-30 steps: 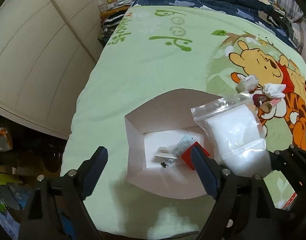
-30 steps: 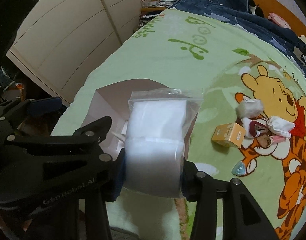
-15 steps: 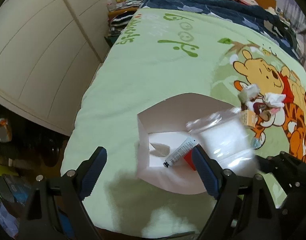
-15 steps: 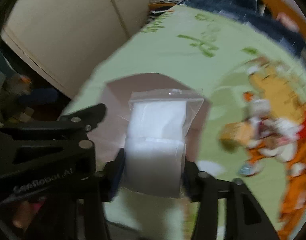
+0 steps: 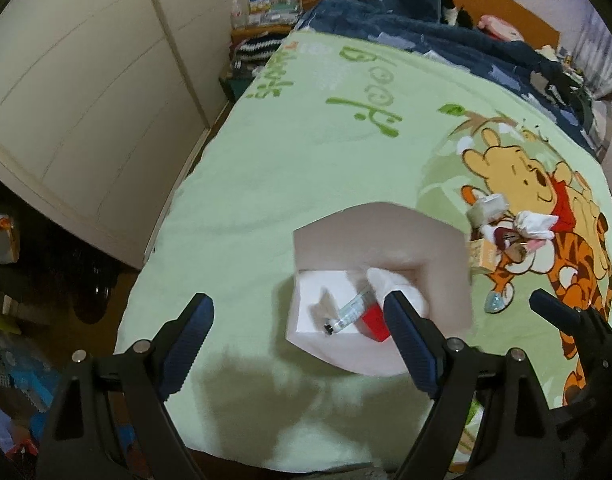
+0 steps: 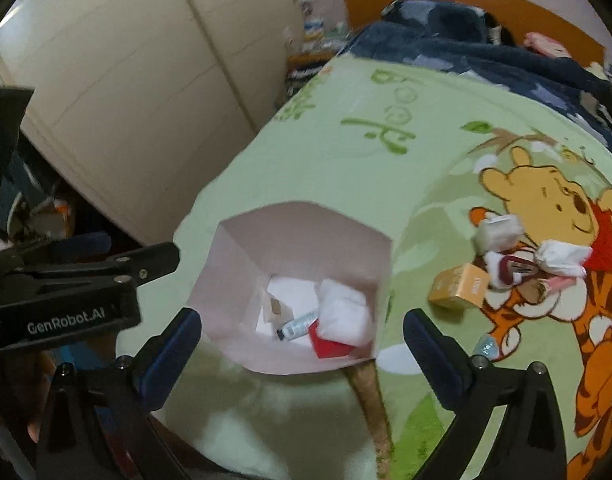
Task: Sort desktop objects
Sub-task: 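Open the left tool to drop the lotion tube while the right tool releases the cotton-pad bag into the box, then move both tools back toward the remaining items on the blanket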
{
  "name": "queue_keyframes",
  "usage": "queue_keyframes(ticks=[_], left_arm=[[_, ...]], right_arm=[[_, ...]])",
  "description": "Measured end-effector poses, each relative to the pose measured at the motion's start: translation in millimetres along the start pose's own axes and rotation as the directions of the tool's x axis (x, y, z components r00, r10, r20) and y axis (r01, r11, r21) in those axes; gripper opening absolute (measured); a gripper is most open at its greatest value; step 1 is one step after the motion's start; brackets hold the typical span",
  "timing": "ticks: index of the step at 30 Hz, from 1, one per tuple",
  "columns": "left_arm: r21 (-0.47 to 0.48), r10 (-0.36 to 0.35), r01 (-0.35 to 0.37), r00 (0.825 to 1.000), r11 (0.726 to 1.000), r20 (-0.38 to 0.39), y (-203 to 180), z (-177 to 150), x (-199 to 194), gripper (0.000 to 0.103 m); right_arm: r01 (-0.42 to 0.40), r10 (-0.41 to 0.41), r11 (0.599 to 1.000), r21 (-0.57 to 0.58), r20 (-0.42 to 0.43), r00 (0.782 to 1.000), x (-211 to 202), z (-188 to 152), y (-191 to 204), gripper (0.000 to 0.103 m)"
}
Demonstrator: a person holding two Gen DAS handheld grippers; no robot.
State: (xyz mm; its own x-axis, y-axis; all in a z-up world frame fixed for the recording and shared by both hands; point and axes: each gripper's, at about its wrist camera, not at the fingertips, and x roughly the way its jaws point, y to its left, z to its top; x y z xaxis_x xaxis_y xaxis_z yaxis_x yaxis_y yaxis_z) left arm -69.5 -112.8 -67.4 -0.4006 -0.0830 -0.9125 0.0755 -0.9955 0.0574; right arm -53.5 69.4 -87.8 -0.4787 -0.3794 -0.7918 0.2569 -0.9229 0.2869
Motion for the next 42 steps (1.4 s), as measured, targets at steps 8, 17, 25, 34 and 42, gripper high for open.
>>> queue_keyframes(ticks=[8,17,25,34,42], left_arm=[[0.123,-0.102,0.097,0.994,0.988,0.038,-62,-20,-31,0.088],[0.311,-0.195,0.181,0.981,0.933,0.015,-161,-44,-42,0.088],[0.349,-0.199,0.184,0.980,0.919,0.006,-217,-62,-40,0.088],[0.321,-0.171,0.173,0.985,0.931,-0.033,-248,-68,-1,0.088],[0.294,-0.128,0.132,0.991,0.947,-0.034,-275,-70,53,0.088]], right_arm=[[0.210,-0.189,0.938,0.275,-0.101,0.977,-51,-43,-79,0.103],[0.318,-0.347,0.821,0.473,-0.028,0.938,-114,-91,-162,0.103],[0.310,-0.342,0.835,0.455,-0.011,0.939,-129,-104,-183,0.103],[0.354,-0.375,0.869,0.347,-0.005,0.927,-119,-94,-198,0.103],[0.372,-0.386,0.886,0.276,-0.005,0.923,-86,-83,-234,0.103]])
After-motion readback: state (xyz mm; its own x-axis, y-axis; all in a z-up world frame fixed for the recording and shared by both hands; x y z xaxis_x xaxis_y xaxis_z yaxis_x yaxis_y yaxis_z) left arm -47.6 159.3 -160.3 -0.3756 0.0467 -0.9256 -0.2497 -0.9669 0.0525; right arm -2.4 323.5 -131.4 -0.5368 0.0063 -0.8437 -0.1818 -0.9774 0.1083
